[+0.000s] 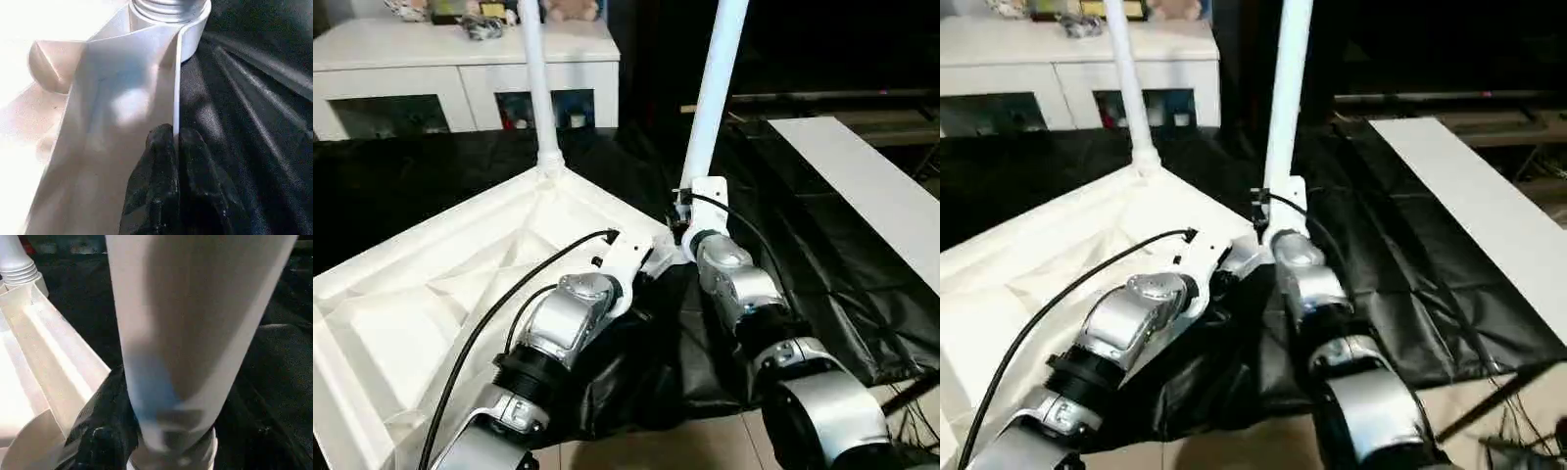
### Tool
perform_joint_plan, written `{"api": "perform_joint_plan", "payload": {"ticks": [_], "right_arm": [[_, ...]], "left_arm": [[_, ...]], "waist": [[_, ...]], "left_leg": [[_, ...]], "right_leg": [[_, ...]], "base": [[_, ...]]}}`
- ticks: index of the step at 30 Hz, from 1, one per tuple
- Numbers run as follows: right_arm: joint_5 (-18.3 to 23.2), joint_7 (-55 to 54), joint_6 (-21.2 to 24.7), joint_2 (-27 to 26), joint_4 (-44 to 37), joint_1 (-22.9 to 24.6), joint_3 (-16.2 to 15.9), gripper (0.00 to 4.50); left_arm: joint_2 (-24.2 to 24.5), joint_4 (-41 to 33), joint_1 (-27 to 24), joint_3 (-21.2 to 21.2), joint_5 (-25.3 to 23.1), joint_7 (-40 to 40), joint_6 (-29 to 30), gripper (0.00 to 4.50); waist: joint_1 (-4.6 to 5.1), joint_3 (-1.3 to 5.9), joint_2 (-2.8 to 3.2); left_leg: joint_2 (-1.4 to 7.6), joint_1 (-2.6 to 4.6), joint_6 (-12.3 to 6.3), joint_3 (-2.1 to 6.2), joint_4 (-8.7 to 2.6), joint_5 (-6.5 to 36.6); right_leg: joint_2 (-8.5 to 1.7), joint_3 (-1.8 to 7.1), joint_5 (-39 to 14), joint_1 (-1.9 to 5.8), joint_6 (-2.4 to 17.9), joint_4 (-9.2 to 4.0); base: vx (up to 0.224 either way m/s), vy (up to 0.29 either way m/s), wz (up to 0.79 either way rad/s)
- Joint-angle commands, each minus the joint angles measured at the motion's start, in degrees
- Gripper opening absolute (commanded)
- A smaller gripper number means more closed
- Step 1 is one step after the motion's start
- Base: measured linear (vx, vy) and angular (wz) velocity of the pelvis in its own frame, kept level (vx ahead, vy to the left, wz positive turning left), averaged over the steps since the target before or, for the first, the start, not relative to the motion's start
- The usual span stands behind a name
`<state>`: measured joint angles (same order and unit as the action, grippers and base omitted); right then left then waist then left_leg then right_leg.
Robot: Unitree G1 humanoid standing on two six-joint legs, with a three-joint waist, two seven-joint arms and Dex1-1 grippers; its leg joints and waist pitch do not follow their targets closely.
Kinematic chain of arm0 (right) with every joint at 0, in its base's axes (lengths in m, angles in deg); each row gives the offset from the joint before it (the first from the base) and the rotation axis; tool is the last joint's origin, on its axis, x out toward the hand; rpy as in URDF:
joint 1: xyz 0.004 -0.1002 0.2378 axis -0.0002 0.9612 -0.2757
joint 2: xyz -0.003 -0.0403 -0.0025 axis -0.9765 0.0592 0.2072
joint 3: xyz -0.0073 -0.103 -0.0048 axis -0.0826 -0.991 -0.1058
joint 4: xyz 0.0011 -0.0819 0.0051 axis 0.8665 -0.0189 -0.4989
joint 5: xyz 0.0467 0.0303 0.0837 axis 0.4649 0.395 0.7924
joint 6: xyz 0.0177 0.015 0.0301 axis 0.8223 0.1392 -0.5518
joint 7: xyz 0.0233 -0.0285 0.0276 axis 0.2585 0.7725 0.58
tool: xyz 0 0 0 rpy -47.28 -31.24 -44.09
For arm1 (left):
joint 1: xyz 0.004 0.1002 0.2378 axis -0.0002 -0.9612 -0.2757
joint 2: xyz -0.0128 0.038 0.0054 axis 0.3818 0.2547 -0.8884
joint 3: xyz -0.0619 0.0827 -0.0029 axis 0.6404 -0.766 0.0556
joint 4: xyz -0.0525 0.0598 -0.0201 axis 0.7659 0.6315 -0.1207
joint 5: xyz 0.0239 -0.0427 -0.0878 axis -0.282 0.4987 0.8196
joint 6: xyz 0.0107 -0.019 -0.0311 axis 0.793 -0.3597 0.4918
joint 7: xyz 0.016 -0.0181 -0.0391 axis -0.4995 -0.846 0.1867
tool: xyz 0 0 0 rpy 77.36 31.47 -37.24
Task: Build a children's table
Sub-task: Rotate leg to tighten
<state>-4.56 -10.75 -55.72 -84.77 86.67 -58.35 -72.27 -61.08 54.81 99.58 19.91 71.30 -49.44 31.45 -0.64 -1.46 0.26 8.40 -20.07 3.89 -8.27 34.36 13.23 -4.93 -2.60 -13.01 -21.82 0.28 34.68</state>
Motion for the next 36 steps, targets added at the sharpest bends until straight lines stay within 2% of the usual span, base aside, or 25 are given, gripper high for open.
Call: {"api": "perform_joint_plan", "payload": {"ticks": [1, 3, 5, 7, 9, 10, 11, 12, 13, 14, 15, 16, 17, 18, 19, 20, 21, 23, 24, 27, 29, 30, 32, 34, 36], "right_arm": [[-0.2, 0.3, 2.7, -1.1, 10.0, 3.6, 0.7, 1.86], [0.1, 1.9, 1.1, -1.3, 10.3, 3.1, 1.1, 1.86], [1.5, 5.1, -1.6, -1.7, 9.3, 2.7, 2.2, 2.42], [2.4, 7.3, -4.6, -1.3, 6.8, 2.5, 2.8, 2.56], [2.9, 9.0, -5.9, -0.8, 5.3, 2.5, 2.9, 2.65], [3.3, 11.2, -7.0, -0.4, 3.3, 2.9, 2.8, 2.95], [3.3, 11.5, -7.1, -0.3, 3.0, 3.0, 2.8, 3.00], [4.5, 15.5, -7.3, 0.5, -1.6, 4.5, 2.7, 3.00], [5.0, 17.7, -7.0, 1.1, -4.2, 5.5, 2.5, 3.00], [5.1, 18.3, -6.9, 1.3, -4.9, 5.8, 2.4, 3.20], [5.5, 20.7, -6.2, 2.0, -7.8, 7.1, 1.7, 3.35], [5.6, 24.1, -5.5, 3.4, -12.3, 9.3, 0.5, 3.35], [5.7, 26.5, -5.2, 4.4, -15.2, 10.8, -0.3, 3.45], [6.9, 31.9, -3.1, 7.3, -22.6, 14.6, -2.3, 3.51], [6.9, 32.1, -3.0, 7.4, -22.8, 14.8, -2.3, 3.51], [7.2, 34.0, -2.5, 8.9, -26.0, 16.5, -3.2, 3.75], [7.4, 35.5, -2.0, 10.2, -28.4, 17.8, -3.8, 3.83], [6.8, 38.3, -0.9, 13.9, -33.7, 21.0, -4.8, 3.90], [6.0, 40.0, -0.9, 15.8, -35.7, 22.4, -5.6, 4.01], [7.7, 49.6, 1.4, 22.9, -43.7, 27.6, -7.8, 4.12], [9.2, 51.6, 2.8, 24.0, -45.7, 28.7, -7.2, 4.12], [9.6, 53.2, 3.0, 24.9, -46.2, 29.2, -7.5, 4.12], [9.8, 54.8, 3.4, 25.8, -46.8, 29.6, -7.9, 4.12], [10.0, 57.1, 3.9, 27.2, -48.1, 30.1, -8.9, 4.12], [10.1, 58.6, 4.9, 28.8, -49.5, 30.4, -10.0, 4.12]], "left_arm": [[-0.5, -1.0, 2.5, 1.1, 0.3, 0.5, -2.7, 0.00], [-0.2, -0.8, 2.6, 1.1, 0.4, 0.5, -3.0, 0.00], [0.6, -0.5, 2.7, 0.7, 0.1, -0.2, -3.9, 0.00], [2.3, -0.7, 2.4, -0.1, -0.6, -2.2, -6.1, 0.00], [3.5, -1.2, 2.1, -0.6, -1.0, -3.2, -6.8, 0.00], [4.7, -1.8, 1.8, -1.3, -1.2, -4.8, -7.8, 0.00], [4.8, -1.9, 1.7, -1.3, -1.2, -5.0, -7.9, 0.00], [6.8, -3.1, 1.1, -2.1, -1.3, -7.3, -8.7, 0.00], [7.7, -3.8, 0.7, -2.3, -1.2, -8.4, -8.6, 0.00], [7.9, -4.0, 0.6, -2.4, -1.2, -8.7, -8.4, 0.00], [8.7, -4.7, 0.3, -2.5, -1.0, -9.7, -8.3, 0.00], [10.1, -5.8, -0.2, -3.1, -0.6, -12.0, -8.8, 0.00], [11.0, -6.5, -0.6, -3.6, -0.4, -13.6, -9.3, 0.00], [13.6, -7.6, -1.3, -5.2, -0.2, -18.2, -12.3, 0.00], [13.7, -7.7, -1.4, -5.2, -0.2, -18.3, -12.4, 0.00], [14.6, -8.1, -1.7, -5.4, 0.0, -19.5, -12.1, 0.00], [15.3, -8.3, -1.9, -5.5, 0.2, -20.4, -12.1, 0.00], [18.1, -10.2, -3.3, -6.7, 1.4, -26.5, -15.8, 0.00], [19.4, -11.2, -4.0, -7.2, 2.0, -29.2, -17.2, 0.00], [24.7, -15.4, -6.0, -8.9, 4.5, -38.8, -17.8, 0.00], [25.9, -16.4, -6.3, -9.1, 5.2, -40.6, -17.4, 0.00], [26.4, -16.9, -6.5, -9.1, 5.6, -41.4, -17.2, 0.00], [26.9, -17.3, -6.6, -9.2, 6.0, -42.3, -17.2, 0.00], [27.2, -16.9, -6.7, -8.9, 5.5, -42.3, -18.1, 0.00], [27.8, -16.3, -6.7, -8.7, 5.0, -42.5, -19.2, 0.00]], "waist": [[0.06, 1.35, -0.03], [0.31, 1.35, 0.15], [0.36, 1.27, 0.04], [0.36, 1.36, 0.06], [0.12, 1.66, 0.09], [-0.06, 1.86, 0.02], [-0.10, 1.87, 0.12], [-0.19, 1.86, 0.22], [-0.29, 2.08, 0.17], [-0.46, 2.33, 0.21], [-0.49, 2.50, 0.62], [-0.73, 2.56, 0.55], [-0.97, 2.74, 0.79], [-1.51, 3.04, 0.90], [-1.79, 3.10, 0.78], [-1.95, 3.26, 0.93], [-1.80, 3.32, 0.86], [-2.18, 3.12, 0.94], [-2.43, 2.86, 1.16], [-2.97, 2.55, 1.54], [-2.98, 2.16, 1.57], [-2.96, 1.70, 1.56], [-2.88, 1.51, 1.56], [-2.94, 1.54, 1.54], [-2.77, 1.68, 1.39]], "left_leg": [[3.44, -0.12, -0.36, 1.25, -5.72, 22.0], [3.56, -0.31, -0.24, 1.40, -5.75, 23.0], [3.58, -0.38, -0.39, 1.40, -5.80, 23.5], [3.68, -0.28, -0.69, 1.40, -5.89, 23.4], [3.72, -0.48, -1.35, 1.22, -5.84, 20.7], [3.91, -0.72, -2.23, 1.09, -5.79, 17.1], [3.92, -0.74, -2.84, 0.93, -5.73, 15.9], [3.94, -0.81, -3.96, 0.46, -5.53, 15.4], [3.97, -0.98, -4.30, 0.35, -5.38, 14.2], [4.14, -1.25, -5.11, 0.15, -5.22, 10.7], [4.23, -1.22, -5.36, 0.02, -5.04, 8.9], [4.25, -1.35, -6.34, -0.28, -4.81, 6.0], [4.39, -1.28, -6.83, -0.46, -4.49, 4.2], [4.40, -1.25, -9.06, -0.86, -3.88, -1.3], [4.34, -1.56, -9.84, -0.88, -3.63, -2.6], [4.25, -1.37, -11.02, -0.99, -3.31, -5.0], [4.20, -1.47, -11.52, -1.08, -3.14, -5.9], [4.36, -1.42, -12.03, -1.08, -3.23, -5.5], [4.57, -1.26, -11.22, -1.08, -3.44, -3.0], [4.88, -0.96, -9.25, -1.09, -3.87, 0.9], [4.99, -0.74, -7.60, -1.29, -4.34, 4.7], [4.99, -0.55, -5.14, -1.33, -4.90, 10.5], [4.95, -0.24, -2.93, -1.30, -5.16, 13.5], [5.04, 0.11, -2.11, -1.39, -5.17, 13.9], [4.90, -0.53, -2.53, -1.32, -5.16, 12.1]], "right_leg": [[-3.49, 2.24, -22.0, 0.65, 7.1, -5.79], [-3.71, 2.13, -24.4, 0.69, 7.0, -5.96], [-3.69, 2.12, -25.1, 0.63, 6.8, -6.04], [-3.72, 2.21, -25.0, 0.52, 6.8, -6.09], [-3.82, 2.34, -21.4, 0.84, 7.8, -5.84], [-3.84, 2.38, -17.0, 1.17, 9.1, -5.41], [-3.71, 2.31, -15.7, 1.19, 9.8, -5.31], [-3.66, 2.24, -15.5, 1.04, 11.1, -5.47], [-3.74, 2.29, -14.6, 1.22, 11.1, -5.33], [-3.70, 2.24, -11.1, 1.38, 11.5, -4.89], [-3.69, 2.18, -8.6, 1.31, 12.3, -4.57], [-3.33, 1.89, -4.3, 1.59, 13.4, -4.18], [-3.41, 1.89, -1.3, 1.57, 13.9, -3.76], [-3.14, 1.71, 7.1, 1.67, 15.4, -2.96], [-3.11, 1.66, 9.6, 1.84, 15.3, -2.60], [-2.96, 1.60, 13.5, 1.64, 15.9, -2.22], [-2.98, 1.64, 14.9, 1.59, 16.5, -1.97], [-3.07, 1.54, 13.8, 1.65, 16.5, -2.19], [-3.11, 1.51, 9.6, 1.54, 16.3, -2.61], [-2.94, 1.61, 4.8, 1.52, 15.5, -2.97], [-2.89, 1.70, 1.1, 1.28, 15.5, -3.44], [-2.96, 1.72, -6.2, 1.16, 14.4, -4.18], [-3.08, 1.81, -12.2, 1.03, 13.0, -4.66], [-3.14, 1.95, -13.5, 0.74, 12.2, -4.88], [-3.15, 1.92, -12.1, 1.21, 11.7, -4.61]], "base": [[0.000, 0.000, 0.00], [0.000, 0.000, 0.00], [0.000, 0.000, 0.00], [0.000, 0.000, 0.00], [0.000, 0.000, 0.00], [0.000, 0.000, 0.00], [0.000, 0.000, 0.00], [0.000, 0.000, 0.00], [0.000, 0.000, 0.00], [0.000, 0.000, 0.00], [0.000, 0.000, 0.00], [0.000, 0.000, 0.00], [0.074, -0.033, 0.02], [0.052, -0.016, 0.01], [0.054, -0.010, 0.00], [0.000, 0.000, 0.00], [0.000, 0.000, 0.00], [0.000, 0.000, 0.00], [0.000, 0.000, 0.00], [0.000, 0.000, 0.00], [0.000, 0.000, 0.00], [0.000, 0.000, 0.00], [-0.026, 0.003, 0.02], [0.000, 0.000, 0.00], [0.000, 0.000, 0.00]]}}
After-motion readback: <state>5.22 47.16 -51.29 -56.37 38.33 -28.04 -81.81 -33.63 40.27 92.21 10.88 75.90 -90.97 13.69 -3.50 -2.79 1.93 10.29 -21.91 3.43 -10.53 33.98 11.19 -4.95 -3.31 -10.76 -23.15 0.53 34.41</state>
